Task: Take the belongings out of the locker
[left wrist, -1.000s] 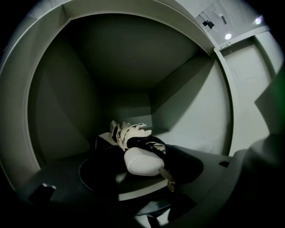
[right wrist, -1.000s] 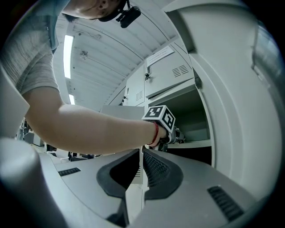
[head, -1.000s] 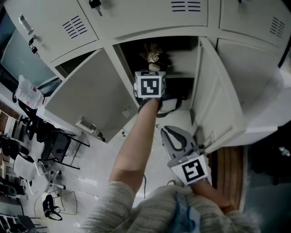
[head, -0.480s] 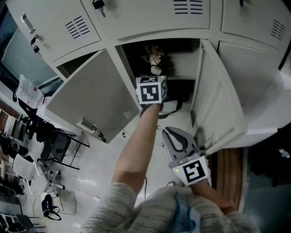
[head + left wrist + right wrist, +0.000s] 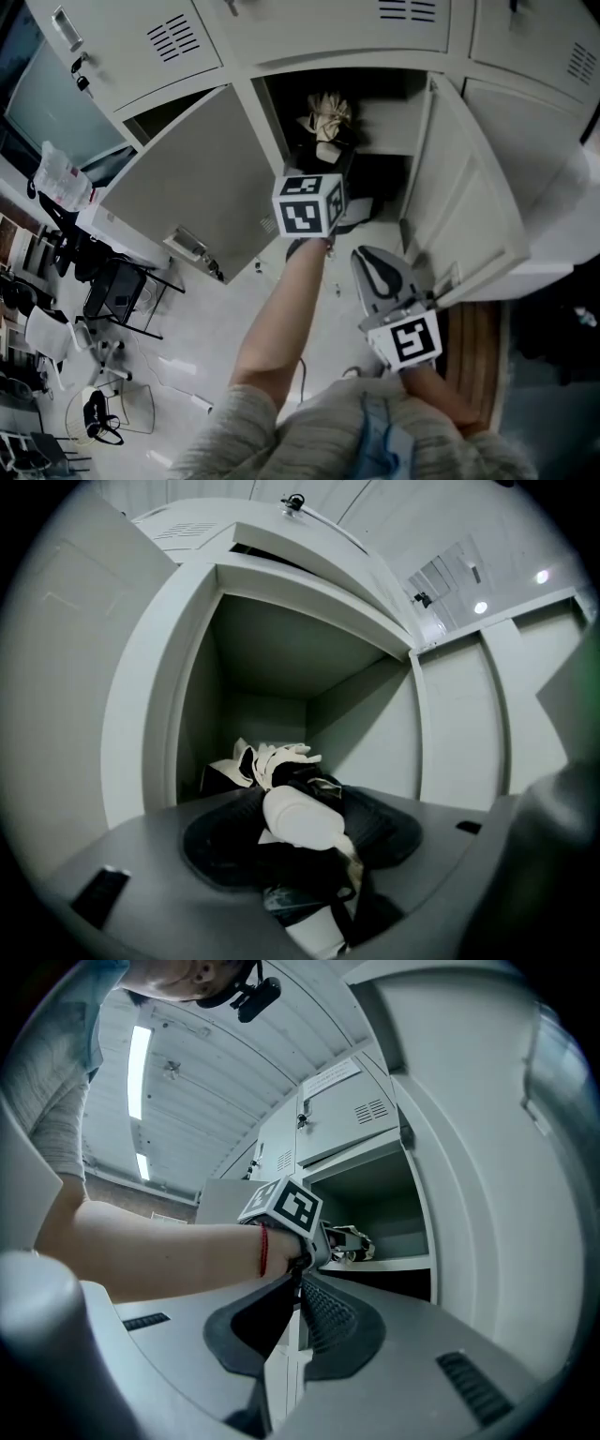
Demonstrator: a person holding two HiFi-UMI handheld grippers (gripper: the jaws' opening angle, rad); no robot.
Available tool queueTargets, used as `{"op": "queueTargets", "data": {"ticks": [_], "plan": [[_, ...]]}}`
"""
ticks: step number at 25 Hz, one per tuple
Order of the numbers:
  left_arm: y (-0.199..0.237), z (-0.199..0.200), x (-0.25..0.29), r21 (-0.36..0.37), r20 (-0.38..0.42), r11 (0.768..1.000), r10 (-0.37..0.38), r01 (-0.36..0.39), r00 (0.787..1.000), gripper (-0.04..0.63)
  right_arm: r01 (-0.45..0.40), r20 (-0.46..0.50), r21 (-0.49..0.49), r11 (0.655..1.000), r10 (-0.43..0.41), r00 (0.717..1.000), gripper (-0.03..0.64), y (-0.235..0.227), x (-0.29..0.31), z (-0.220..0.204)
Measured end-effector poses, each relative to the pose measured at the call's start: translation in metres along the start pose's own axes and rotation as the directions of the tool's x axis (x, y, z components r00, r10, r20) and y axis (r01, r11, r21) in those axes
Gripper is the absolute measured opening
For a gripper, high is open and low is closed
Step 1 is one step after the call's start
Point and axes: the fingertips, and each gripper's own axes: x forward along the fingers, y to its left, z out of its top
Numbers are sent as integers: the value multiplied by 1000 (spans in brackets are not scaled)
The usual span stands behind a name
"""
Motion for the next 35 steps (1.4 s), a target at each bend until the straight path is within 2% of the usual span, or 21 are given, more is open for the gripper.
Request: {"op": "queueTargets", "data": {"ticks": [6,12,18,24,35], "plan": [[-2,0,-4,-87,38,996,-10,13,999,267,10,8,10,1000,-10,1000,6,-4,-3,1],[-3,-2,6,-67,19,998,7,-6,1000,268,1,15,4,1000,-1,1000,6,-5,-5,3],[-1,0,14,-114,30,993,34,-30,999,267,-10,13,8,1000,9,1000,6,-3,-6,3],[-4,2,-4,-130,88,991,9,3,996,240,-16,16,2,1000,16,1000,6,-3,-6,2],[-10,8,-27,-253,164,965,-23,64,986,232,1,13,9,1000,-1,1000,6,-6,-7,2]]}}
